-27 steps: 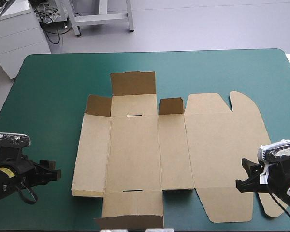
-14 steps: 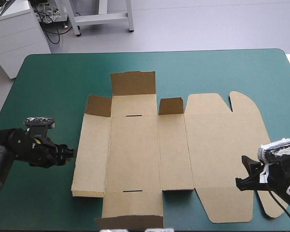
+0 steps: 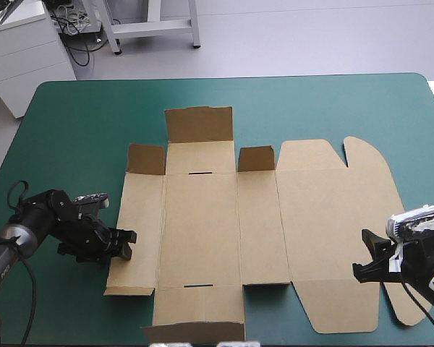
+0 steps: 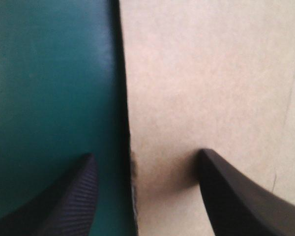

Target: Fold the box

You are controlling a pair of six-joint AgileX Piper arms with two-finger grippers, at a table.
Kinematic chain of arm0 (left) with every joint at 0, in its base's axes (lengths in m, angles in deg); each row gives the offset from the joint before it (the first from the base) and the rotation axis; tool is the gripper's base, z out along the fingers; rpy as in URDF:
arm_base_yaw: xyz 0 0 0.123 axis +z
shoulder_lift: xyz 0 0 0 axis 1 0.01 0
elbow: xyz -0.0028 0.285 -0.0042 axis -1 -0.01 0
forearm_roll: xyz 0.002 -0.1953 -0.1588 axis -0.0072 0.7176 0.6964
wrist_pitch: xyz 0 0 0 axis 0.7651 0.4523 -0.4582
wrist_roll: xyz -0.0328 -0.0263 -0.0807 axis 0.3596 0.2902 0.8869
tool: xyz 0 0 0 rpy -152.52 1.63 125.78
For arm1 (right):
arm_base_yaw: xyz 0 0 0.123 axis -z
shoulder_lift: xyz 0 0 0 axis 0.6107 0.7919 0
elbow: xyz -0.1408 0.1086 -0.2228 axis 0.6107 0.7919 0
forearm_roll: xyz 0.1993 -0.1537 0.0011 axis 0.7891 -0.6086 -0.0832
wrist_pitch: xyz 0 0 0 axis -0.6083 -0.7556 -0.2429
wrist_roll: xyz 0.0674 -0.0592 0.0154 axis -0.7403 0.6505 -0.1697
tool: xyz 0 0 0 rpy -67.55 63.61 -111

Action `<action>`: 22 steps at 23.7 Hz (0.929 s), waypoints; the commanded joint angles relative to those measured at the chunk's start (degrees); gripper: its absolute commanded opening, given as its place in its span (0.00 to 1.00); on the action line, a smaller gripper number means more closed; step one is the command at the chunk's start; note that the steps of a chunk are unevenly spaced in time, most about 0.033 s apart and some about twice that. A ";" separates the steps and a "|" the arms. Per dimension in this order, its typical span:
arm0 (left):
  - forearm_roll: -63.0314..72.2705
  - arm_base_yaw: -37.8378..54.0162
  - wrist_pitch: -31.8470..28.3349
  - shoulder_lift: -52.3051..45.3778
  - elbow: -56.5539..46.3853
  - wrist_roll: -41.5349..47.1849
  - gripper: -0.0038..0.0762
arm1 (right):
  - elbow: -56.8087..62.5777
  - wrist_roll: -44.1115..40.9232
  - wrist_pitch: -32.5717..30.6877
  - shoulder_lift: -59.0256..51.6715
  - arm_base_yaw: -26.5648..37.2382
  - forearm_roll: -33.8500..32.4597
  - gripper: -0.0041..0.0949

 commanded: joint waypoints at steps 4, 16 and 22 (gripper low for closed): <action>16.57 3.88 0.21 -1.29 -5.44 -12.31 0.59 | -1.32 0.73 3.82 0.23 0.29 -0.14 0.46; 39.41 4.60 6.34 -1.29 -9.14 -29.18 0.54 | -1.32 0.73 5.03 0.23 0.29 0.05 0.45; 39.41 4.60 6.62 -1.29 -9.14 -29.16 0.08 | -1.32 0.73 5.55 0.23 0.29 0.08 0.45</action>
